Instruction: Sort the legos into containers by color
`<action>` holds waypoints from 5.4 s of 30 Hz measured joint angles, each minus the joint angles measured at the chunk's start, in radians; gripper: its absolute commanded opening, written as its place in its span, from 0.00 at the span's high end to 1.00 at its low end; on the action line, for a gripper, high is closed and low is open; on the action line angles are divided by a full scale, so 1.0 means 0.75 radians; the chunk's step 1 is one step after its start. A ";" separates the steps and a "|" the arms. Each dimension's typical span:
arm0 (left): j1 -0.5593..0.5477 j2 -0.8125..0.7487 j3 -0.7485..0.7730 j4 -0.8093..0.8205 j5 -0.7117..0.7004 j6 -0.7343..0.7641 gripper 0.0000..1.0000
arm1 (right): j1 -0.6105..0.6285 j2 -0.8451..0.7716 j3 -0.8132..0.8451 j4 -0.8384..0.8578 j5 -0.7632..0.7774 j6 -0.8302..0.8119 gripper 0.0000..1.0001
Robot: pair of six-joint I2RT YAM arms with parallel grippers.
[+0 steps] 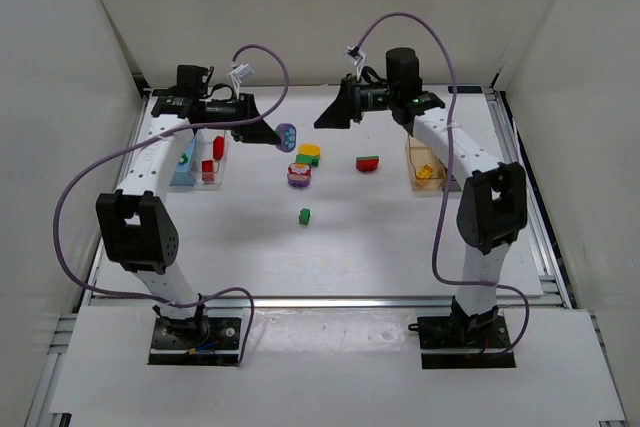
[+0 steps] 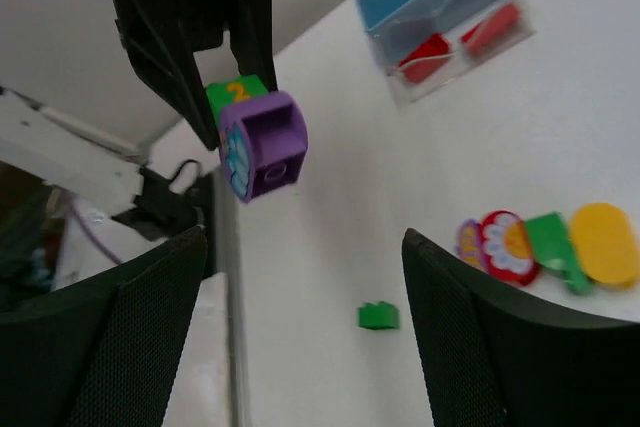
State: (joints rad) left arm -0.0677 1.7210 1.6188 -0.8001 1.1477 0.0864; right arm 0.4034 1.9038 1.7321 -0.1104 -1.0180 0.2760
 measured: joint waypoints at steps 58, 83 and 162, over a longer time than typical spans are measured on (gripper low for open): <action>-0.144 0.117 0.023 -0.017 -0.065 0.042 0.90 | -0.494 -0.236 -0.243 -0.418 -0.023 -0.421 1.00; -0.200 0.068 -0.085 -0.020 -0.504 0.071 0.90 | -0.755 -0.150 -0.446 -0.516 1.136 -0.703 1.00; 0.066 0.025 0.056 -0.109 -0.770 0.119 0.27 | -0.662 -0.261 -0.347 -0.487 0.909 -0.639 0.14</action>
State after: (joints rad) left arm -0.0181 1.7397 1.6608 -0.8822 0.5701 0.1757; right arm -0.0929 1.7081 1.4719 -0.4755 -0.3359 -0.2031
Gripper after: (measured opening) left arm 0.737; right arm 0.853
